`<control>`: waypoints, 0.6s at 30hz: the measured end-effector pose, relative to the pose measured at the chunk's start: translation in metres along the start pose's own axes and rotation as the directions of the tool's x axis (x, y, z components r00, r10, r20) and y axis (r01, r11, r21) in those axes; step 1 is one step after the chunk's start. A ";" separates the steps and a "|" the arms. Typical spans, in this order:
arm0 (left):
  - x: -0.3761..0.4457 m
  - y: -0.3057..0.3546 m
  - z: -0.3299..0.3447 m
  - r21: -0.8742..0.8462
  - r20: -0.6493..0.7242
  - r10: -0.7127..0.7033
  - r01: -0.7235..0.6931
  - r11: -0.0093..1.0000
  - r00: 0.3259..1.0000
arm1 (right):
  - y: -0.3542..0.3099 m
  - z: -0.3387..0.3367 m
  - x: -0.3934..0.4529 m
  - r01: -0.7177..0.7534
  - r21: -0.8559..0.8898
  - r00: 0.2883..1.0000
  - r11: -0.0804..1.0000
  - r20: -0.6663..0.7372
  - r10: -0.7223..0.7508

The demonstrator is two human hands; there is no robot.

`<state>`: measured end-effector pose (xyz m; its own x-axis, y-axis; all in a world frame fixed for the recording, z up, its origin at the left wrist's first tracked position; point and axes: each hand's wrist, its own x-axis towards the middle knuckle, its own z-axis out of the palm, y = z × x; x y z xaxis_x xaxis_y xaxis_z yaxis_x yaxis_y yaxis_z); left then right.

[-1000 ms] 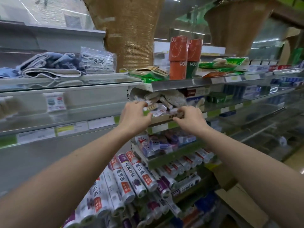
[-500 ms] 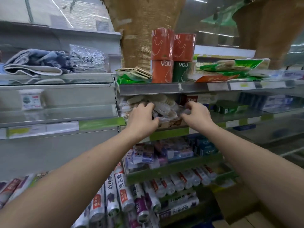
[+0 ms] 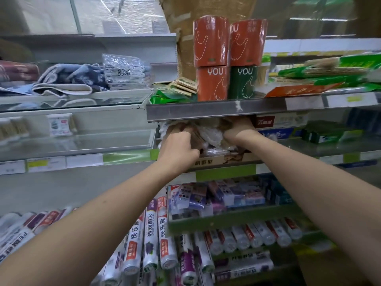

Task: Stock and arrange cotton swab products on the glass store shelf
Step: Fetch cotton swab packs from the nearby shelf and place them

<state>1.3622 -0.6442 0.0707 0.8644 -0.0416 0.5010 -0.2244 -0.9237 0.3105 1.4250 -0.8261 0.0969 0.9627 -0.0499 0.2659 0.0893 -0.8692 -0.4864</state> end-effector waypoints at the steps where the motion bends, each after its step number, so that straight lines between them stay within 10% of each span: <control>1: 0.002 -0.001 0.001 -0.009 0.008 0.000 0.000 1.000 1.000 | 0.001 0.001 0.004 0.026 0.005 1.000 1.000 0.007 -0.026; 18: 0.023 0.028 0.020 -0.046 0.111 0.250 -0.246 0.968 0.962 | 0.029 0.003 0.007 0.140 0.200 0.983 0.970 -0.146 -0.112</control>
<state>1.3849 -0.6784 0.0740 0.8254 -0.3133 0.4697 -0.4507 -0.8666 0.2140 1.4347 -0.8502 0.0826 0.8990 -0.0235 0.4372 0.2725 -0.7517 -0.6006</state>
